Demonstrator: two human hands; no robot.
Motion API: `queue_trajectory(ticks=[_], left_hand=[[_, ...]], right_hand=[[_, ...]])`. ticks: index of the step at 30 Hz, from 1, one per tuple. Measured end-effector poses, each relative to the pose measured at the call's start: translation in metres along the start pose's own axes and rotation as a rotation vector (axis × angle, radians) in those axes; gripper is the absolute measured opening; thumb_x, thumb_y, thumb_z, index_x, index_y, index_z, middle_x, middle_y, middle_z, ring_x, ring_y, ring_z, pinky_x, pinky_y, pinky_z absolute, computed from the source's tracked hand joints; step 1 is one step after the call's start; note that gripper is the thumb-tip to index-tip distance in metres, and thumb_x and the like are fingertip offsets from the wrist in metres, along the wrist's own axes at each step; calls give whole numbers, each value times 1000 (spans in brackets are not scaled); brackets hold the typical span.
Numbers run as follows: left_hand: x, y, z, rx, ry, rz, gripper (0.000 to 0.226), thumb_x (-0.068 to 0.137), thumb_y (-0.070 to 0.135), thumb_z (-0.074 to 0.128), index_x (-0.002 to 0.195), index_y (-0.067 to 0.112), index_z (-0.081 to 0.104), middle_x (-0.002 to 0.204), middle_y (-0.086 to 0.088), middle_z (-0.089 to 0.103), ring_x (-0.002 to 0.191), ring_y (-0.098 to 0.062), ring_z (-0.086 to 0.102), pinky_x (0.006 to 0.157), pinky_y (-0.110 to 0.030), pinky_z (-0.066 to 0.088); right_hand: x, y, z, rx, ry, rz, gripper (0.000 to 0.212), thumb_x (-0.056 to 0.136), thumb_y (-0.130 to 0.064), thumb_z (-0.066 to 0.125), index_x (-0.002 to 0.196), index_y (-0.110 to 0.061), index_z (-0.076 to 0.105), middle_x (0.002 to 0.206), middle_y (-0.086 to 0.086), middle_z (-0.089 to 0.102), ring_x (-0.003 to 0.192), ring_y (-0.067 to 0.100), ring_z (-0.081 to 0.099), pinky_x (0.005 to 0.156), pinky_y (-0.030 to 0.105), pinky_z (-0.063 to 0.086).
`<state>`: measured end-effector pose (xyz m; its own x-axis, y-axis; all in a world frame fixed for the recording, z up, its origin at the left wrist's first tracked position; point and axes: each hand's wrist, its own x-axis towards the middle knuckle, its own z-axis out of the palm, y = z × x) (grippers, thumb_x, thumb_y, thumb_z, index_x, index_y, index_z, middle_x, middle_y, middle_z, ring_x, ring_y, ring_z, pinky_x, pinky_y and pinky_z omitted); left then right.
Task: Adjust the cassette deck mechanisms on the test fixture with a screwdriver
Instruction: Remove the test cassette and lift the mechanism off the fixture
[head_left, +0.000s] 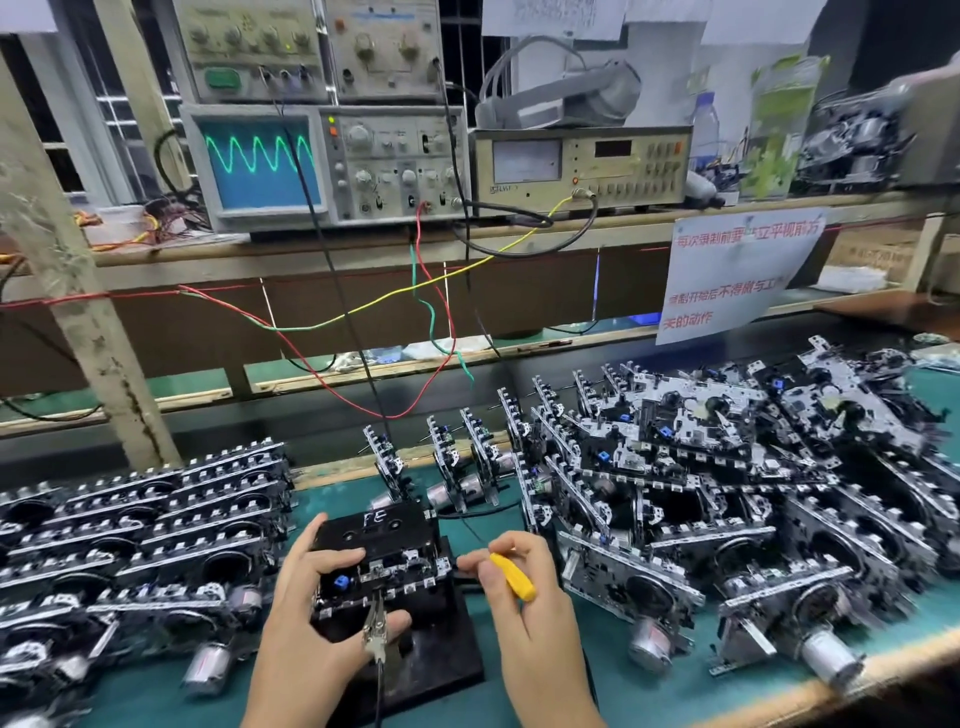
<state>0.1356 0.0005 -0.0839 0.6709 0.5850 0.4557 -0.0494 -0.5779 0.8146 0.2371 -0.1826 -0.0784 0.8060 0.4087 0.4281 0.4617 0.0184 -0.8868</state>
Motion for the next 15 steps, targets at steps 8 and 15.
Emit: queue_trajectory(ticks=[8, 15], left_hand=[[-2, 7, -1, -12, -4, -23, 71, 42, 60, 86, 107, 47, 63, 152, 36, 31, 136, 17, 32, 108, -38, 34], [-2, 9, -2, 3, -6, -20, 69, 42, 59, 87, 105, 49, 62, 152, 36, 31, 133, 21, 31, 105, -36, 33]], right_hand=[[0, -7, -2, -59, 26, -13, 18, 101, -43, 42, 98, -37, 59, 99, -24, 74, 64, -10, 57, 66, 22, 36], [-1, -13, -1, -59, -20, 20, 10, 95, -52, 50, 98, -45, 56, 109, -21, 72, 76, -4, 57, 73, 25, 43]])
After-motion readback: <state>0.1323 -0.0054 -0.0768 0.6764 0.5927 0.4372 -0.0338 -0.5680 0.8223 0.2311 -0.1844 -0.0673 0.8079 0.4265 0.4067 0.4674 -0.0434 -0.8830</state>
